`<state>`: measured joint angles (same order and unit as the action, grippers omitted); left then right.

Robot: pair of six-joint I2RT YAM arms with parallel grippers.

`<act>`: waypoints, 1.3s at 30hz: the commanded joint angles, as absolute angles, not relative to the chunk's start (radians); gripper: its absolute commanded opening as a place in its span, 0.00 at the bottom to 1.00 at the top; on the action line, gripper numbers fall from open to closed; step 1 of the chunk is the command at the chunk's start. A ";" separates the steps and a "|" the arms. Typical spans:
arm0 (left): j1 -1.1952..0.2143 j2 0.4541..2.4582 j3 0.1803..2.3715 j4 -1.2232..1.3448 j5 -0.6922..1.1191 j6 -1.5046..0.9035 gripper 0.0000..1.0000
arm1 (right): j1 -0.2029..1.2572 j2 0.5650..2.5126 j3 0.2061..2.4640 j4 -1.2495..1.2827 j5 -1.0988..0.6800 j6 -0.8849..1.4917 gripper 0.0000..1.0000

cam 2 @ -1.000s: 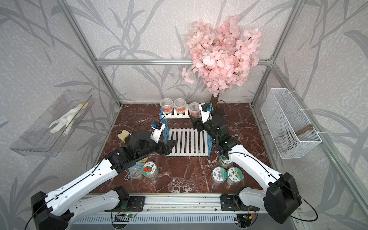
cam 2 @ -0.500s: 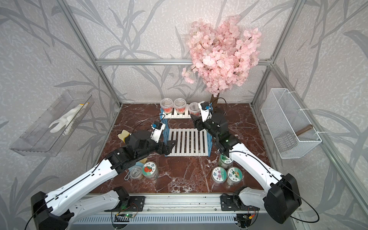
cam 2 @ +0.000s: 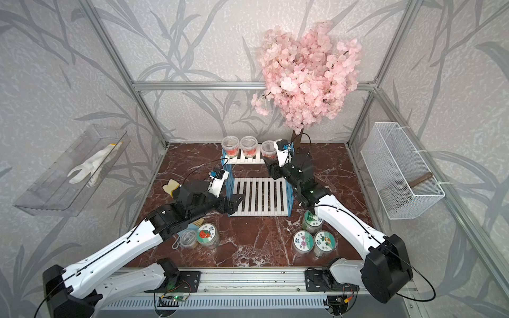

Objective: Place the seed container on the shelf
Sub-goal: Place the seed jar on the shelf.

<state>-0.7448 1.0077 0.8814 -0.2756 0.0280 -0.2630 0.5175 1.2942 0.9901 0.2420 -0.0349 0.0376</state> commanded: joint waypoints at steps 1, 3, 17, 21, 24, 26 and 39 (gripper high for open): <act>-0.741 0.997 0.882 -0.265 0.027 -0.264 1.00 | 0.508 1.306 1.044 0.277 -0.049 0.052 0.66; -0.741 0.997 0.881 -0.264 0.024 -0.263 1.00 | 0.507 1.311 1.048 0.279 -0.056 0.051 0.64; -0.740 0.983 0.870 -0.266 0.016 -0.264 1.00 | 0.502 1.328 1.046 0.299 -0.082 0.075 0.63; -0.740 0.982 0.870 -0.269 0.015 -0.263 1.00 | 0.501 1.338 1.051 0.317 -0.094 0.091 0.63; -0.741 0.982 0.867 -0.268 0.013 -0.262 1.00 | 0.501 1.346 1.052 0.330 -0.091 0.095 0.63; -0.740 0.983 0.868 -0.268 0.015 -0.263 1.00 | 0.500 1.351 1.050 0.335 -0.087 0.099 0.63; -0.741 0.983 0.864 -0.270 0.011 -0.261 1.00 | 0.497 1.379 1.059 0.350 -0.093 0.101 0.63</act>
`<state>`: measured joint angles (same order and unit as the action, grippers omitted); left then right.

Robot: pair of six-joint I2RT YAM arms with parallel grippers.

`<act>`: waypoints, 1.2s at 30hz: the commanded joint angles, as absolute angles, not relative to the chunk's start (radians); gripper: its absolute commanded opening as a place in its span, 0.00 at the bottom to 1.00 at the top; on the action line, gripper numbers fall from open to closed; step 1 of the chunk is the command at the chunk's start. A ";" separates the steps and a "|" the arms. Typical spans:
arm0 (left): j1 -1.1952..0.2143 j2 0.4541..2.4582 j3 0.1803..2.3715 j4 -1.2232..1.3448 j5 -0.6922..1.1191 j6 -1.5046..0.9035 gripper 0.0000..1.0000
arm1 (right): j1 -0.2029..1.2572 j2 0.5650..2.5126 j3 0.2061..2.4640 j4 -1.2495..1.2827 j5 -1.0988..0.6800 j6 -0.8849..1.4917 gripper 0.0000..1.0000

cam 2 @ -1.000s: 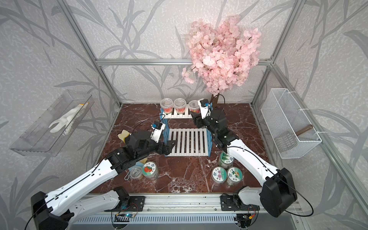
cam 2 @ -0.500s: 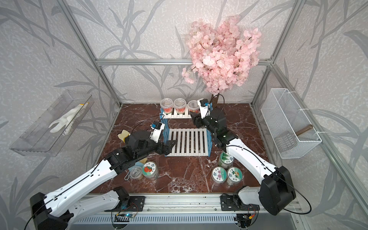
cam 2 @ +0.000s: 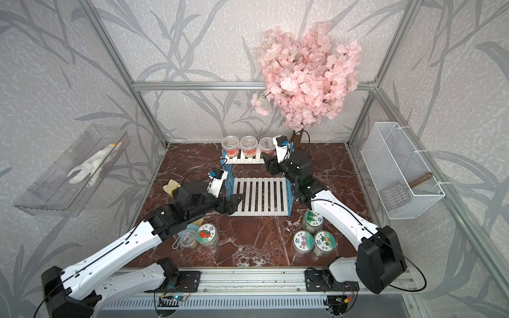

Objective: Place the seed container on the shelf
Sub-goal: Place the seed jar on the shelf.

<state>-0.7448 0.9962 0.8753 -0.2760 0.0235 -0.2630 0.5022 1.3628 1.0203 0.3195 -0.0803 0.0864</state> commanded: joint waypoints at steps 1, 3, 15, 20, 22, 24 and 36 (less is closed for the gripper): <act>-0.740 0.983 0.863 -0.270 0.009 -0.261 1.00 | 0.497 1.381 1.061 0.350 -0.095 0.101 0.63; -0.740 0.984 0.863 -0.270 0.011 -0.262 1.00 | 0.497 1.382 1.063 0.350 -0.095 0.101 0.63; -0.741 0.983 0.860 -0.269 0.009 -0.262 1.00 | 0.497 1.373 1.053 0.341 -0.085 0.095 0.65; -0.740 0.979 0.861 -0.256 0.002 -0.270 1.00 | 0.498 1.370 1.058 0.336 -0.072 0.089 0.66; -0.740 0.975 0.858 -0.236 -0.002 -0.283 1.00 | 0.497 1.368 1.058 0.336 -0.073 0.088 0.66; -0.741 0.973 0.857 -0.211 -0.012 -0.301 1.00 | 0.497 1.365 1.056 0.334 -0.071 0.087 0.66; -0.741 1.006 0.919 -0.013 0.047 -0.264 1.00 | 0.496 1.342 1.044 0.318 -0.066 0.101 0.67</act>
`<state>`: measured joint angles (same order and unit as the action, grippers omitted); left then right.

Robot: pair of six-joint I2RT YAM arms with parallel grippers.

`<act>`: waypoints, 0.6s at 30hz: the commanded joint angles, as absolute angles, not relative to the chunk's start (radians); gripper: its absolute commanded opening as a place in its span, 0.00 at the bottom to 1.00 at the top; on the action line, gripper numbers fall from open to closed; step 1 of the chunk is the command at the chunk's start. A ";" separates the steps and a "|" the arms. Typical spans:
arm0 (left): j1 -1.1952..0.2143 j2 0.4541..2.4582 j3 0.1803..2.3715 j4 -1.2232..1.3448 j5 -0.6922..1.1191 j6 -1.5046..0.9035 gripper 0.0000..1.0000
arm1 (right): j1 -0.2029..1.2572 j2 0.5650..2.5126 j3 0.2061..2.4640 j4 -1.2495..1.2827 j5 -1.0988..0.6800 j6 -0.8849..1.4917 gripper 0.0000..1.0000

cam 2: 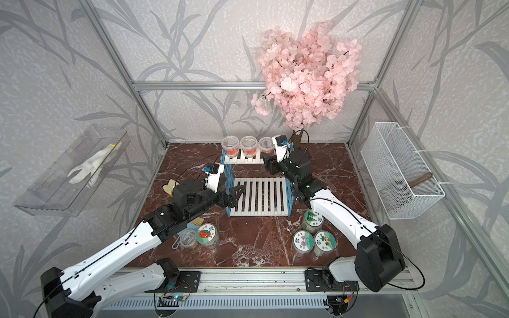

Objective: Place the seed container on the shelf
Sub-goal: Place the seed jar on the shelf.

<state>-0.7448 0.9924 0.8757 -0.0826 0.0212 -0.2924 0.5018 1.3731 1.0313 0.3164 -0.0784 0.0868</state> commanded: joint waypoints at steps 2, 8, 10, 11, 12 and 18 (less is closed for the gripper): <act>-0.740 1.017 0.927 -0.011 0.051 -0.258 1.00 | 0.497 1.339 1.044 0.311 -0.063 0.100 0.67; -0.740 1.028 0.933 -0.001 0.066 -0.253 1.00 | 0.497 1.342 1.049 0.312 -0.058 0.097 0.66; -0.741 1.029 0.933 0.000 0.071 -0.254 1.00 | 0.497 1.344 1.050 0.318 -0.053 0.095 0.66; -0.741 1.029 0.932 -0.002 0.071 -0.254 1.00 | 0.497 1.346 1.050 0.319 -0.048 0.095 0.66; -0.740 1.029 0.931 -0.003 0.073 -0.254 1.00 | 0.497 1.347 1.051 0.320 -0.048 0.093 0.66; -0.741 1.030 0.929 -0.006 0.075 -0.253 1.00 | 0.497 1.357 1.054 0.320 -0.051 0.088 0.66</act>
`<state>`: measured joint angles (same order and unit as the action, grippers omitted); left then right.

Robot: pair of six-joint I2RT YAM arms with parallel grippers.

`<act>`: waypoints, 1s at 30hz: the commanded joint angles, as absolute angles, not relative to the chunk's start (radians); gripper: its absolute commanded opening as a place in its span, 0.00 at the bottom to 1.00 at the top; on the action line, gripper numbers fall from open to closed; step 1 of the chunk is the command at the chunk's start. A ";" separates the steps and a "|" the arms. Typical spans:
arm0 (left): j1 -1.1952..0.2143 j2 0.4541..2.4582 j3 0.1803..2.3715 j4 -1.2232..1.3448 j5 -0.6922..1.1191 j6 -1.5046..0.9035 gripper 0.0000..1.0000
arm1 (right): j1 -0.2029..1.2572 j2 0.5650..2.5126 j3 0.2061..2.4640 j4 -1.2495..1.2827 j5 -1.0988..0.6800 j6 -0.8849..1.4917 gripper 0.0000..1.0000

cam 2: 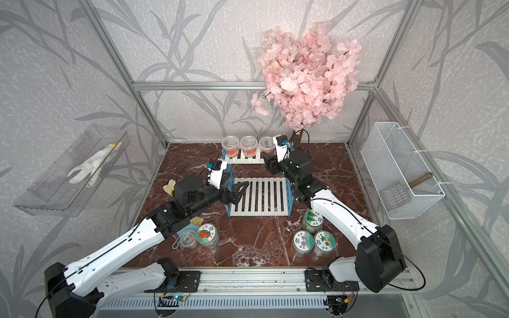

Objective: Place the seed container on the shelf
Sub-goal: Place the seed jar on the shelf.

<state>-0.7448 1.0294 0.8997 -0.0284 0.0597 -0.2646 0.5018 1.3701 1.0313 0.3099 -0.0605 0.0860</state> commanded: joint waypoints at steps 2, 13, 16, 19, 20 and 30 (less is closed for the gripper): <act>-0.741 1.029 0.927 -0.006 0.075 -0.255 1.00 | 0.497 1.361 1.056 0.320 -0.058 0.090 0.66; -0.740 1.036 0.926 -0.012 0.076 -0.261 1.00 | 0.496 1.373 1.064 0.320 -0.077 0.100 0.66; -0.741 1.037 0.924 -0.012 0.077 -0.264 1.00 | 0.497 1.371 1.060 0.324 -0.076 0.100 0.66; -0.741 1.037 0.924 -0.014 0.076 -0.265 1.00 | 0.497 1.373 1.061 0.324 -0.075 0.101 0.66; -0.741 1.036 0.924 -0.015 0.076 -0.266 1.00 | 0.498 1.374 1.062 0.325 -0.075 0.101 0.66; -0.741 1.041 0.921 -0.013 0.074 -0.272 1.00 | 0.496 1.380 1.072 0.335 -0.077 0.119 0.66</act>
